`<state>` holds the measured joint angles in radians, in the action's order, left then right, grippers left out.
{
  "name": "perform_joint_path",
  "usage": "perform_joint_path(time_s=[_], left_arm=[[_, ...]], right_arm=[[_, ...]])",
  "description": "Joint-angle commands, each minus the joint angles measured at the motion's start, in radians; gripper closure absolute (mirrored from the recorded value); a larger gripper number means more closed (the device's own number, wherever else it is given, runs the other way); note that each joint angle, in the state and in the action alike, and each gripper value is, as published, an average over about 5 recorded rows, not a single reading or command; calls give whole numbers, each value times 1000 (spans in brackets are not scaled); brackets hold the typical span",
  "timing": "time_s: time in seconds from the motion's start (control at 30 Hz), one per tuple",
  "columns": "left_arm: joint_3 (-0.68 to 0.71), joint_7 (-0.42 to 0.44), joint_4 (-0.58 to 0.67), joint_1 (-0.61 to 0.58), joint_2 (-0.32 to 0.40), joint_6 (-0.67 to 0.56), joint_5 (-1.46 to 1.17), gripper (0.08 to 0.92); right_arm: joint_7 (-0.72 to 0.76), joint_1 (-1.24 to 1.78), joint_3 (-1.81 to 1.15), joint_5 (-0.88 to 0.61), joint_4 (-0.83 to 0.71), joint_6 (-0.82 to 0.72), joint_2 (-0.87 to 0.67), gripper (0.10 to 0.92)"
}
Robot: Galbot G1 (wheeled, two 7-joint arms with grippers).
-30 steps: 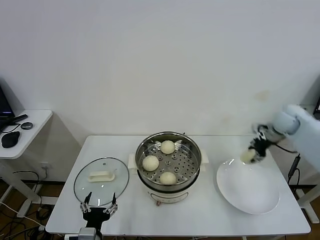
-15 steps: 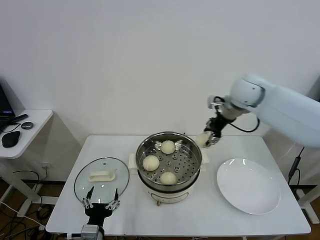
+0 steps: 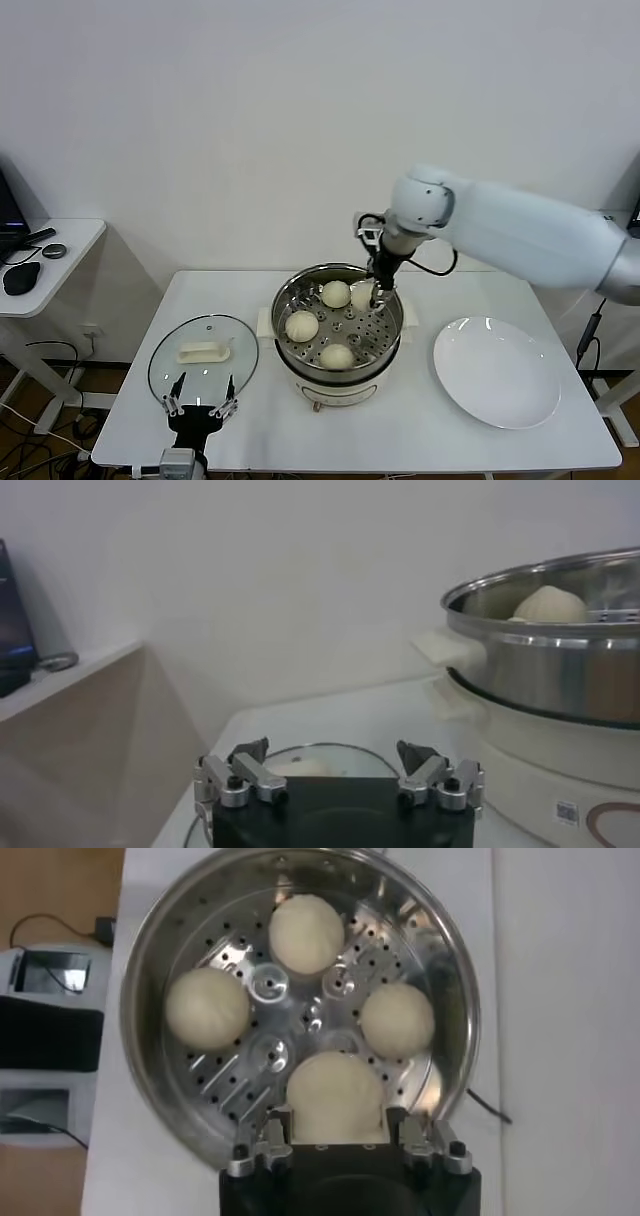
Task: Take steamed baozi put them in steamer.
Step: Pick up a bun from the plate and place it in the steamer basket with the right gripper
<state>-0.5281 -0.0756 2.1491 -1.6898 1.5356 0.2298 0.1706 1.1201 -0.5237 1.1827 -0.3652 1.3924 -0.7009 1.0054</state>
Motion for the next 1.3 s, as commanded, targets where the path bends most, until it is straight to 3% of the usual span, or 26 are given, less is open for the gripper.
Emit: perform_joint_path(time_s=[0.03, 0.47, 0.8, 1.0, 1.2, 1.3], left_arm=[[-4, -1, -3, 2, 1, -1, 1, 177], [-5, 6, 2, 9, 5, 1, -2, 177], [-8, 18, 19, 5, 1, 13, -1, 177], [-19, 26, 54, -10, 6, 14, -2, 177], [-37, 6, 30, -16, 17, -11, -31, 177], [-45, 6, 27, -36, 21, -16, -47, 177]], right_arm=[[-42, 85, 25, 59, -67, -25, 89, 474], [-62, 121, 24, 99, -51, -25, 39, 462], [-60, 123, -64, 95, -36, -25, -2, 226], [-68, 199, -362, 90, -18, 17, -103, 203], [-174, 335, -744, -77, -13, 120, -190, 203], [-158, 426, -873, -95, 29, 151, -255, 203]])
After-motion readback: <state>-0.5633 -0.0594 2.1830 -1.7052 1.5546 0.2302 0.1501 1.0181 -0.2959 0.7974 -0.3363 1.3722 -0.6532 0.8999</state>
